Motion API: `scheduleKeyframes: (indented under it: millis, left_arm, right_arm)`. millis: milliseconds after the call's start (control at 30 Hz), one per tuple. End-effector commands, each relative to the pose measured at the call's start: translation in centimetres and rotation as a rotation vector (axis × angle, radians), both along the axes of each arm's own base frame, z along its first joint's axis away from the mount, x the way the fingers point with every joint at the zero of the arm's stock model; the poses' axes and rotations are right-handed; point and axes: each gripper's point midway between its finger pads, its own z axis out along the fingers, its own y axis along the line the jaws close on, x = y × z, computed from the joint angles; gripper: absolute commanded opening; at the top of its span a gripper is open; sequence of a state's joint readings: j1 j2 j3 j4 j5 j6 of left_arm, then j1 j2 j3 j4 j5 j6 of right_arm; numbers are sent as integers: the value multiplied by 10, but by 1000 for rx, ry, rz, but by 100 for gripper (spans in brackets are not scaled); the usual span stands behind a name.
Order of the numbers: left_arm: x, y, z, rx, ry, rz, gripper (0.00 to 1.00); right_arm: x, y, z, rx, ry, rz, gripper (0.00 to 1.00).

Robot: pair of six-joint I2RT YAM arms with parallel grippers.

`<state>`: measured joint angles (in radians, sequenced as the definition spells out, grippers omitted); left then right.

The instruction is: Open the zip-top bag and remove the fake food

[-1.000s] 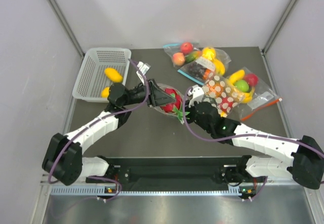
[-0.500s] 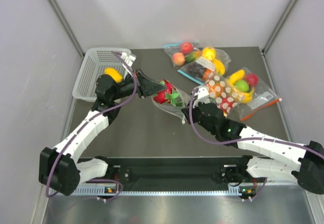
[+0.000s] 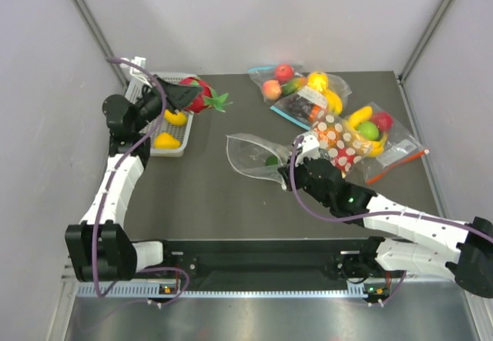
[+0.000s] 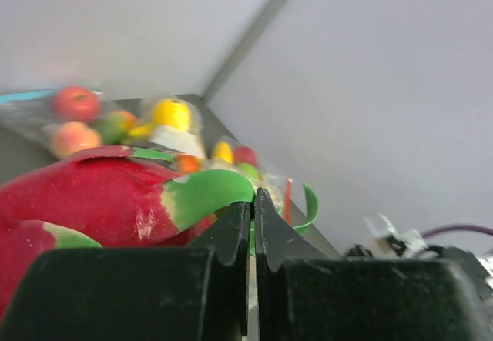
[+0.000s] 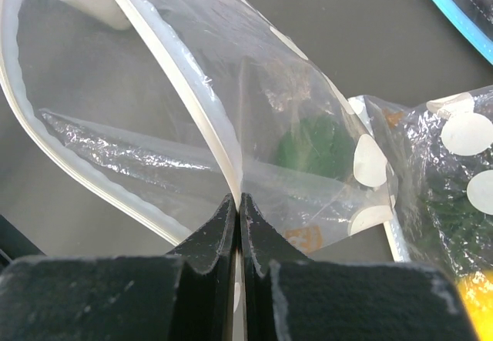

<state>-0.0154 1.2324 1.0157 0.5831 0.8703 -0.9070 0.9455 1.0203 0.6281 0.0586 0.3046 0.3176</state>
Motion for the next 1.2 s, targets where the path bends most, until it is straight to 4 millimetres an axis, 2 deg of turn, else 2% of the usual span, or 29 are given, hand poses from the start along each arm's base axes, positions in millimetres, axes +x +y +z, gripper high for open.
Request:
scheduleKeyframes:
  millis: [0,33,67,133,200,233,333,433,500,533,567,600,633,667,800,867,967,1000,1067,1100,1167]
  left_arm:
    - [19,43,27,-20,-106,147,0]
    - [29,63,19,-12,-85,217,0]
    - [36,76,14,27,-101,280,0]
    - [54,106,-6,59,-29,420,0]
    - [65,125,-23,126,8,512,0]
    - [73,142,-28,135,28,601,0]
    - [86,170,-41,195,62,728,0]
    - [102,183,-57,235,118,765,0]
    - [114,193,-71,254,158,804,6]
    - [117,196,-76,265,172,816,25]
    - [121,203,-89,282,211,842,36]
    - [123,207,-92,291,222,859,77]
    - [124,210,-96,304,240,870,92]
    - [126,215,-104,320,269,888,99]
    - [120,214,-99,327,260,897,99]
    - [112,206,-86,328,228,884,99]
    - [101,177,-70,384,175,856,99]
    - [97,154,-67,407,165,830,99]
    - [87,129,-53,439,105,797,99]
    - [79,99,-54,453,101,726,99]
    - [61,77,-51,469,82,678,99]
  right_arm:
    - [3,-4,15,44,-28,-20,0]
    - [3,-5,15,45,-29,-21,0]
    - [3,-5,16,46,-30,-22,0]
    - [2,-5,17,46,-31,-19,0]
    - [2,-6,17,48,-30,-18,0]
    - [1,-5,17,46,-28,-12,0]
    - [1,-6,19,49,-32,-11,0]
    - [-1,-6,20,56,-32,-6,0]
    - [-2,-6,21,61,-31,-4,0]
    - [-2,-6,22,63,-31,-3,0]
    - [-3,-7,23,63,-30,-3,0]
    - [-3,-7,23,63,-30,-3,0]
    - [-4,-7,24,64,-30,-2,0]
    - [-4,-7,24,62,-28,-2,0]
    - [-4,-4,24,55,-26,12,0]
    - [-4,0,24,55,-21,28,0]
    - [-5,9,25,51,-13,59,0]
    - [-5,12,25,47,-12,66,0]
    - [-5,20,26,45,-9,84,0]
    - [-6,22,26,45,-10,89,0]
    - [-6,30,29,52,-11,100,0]
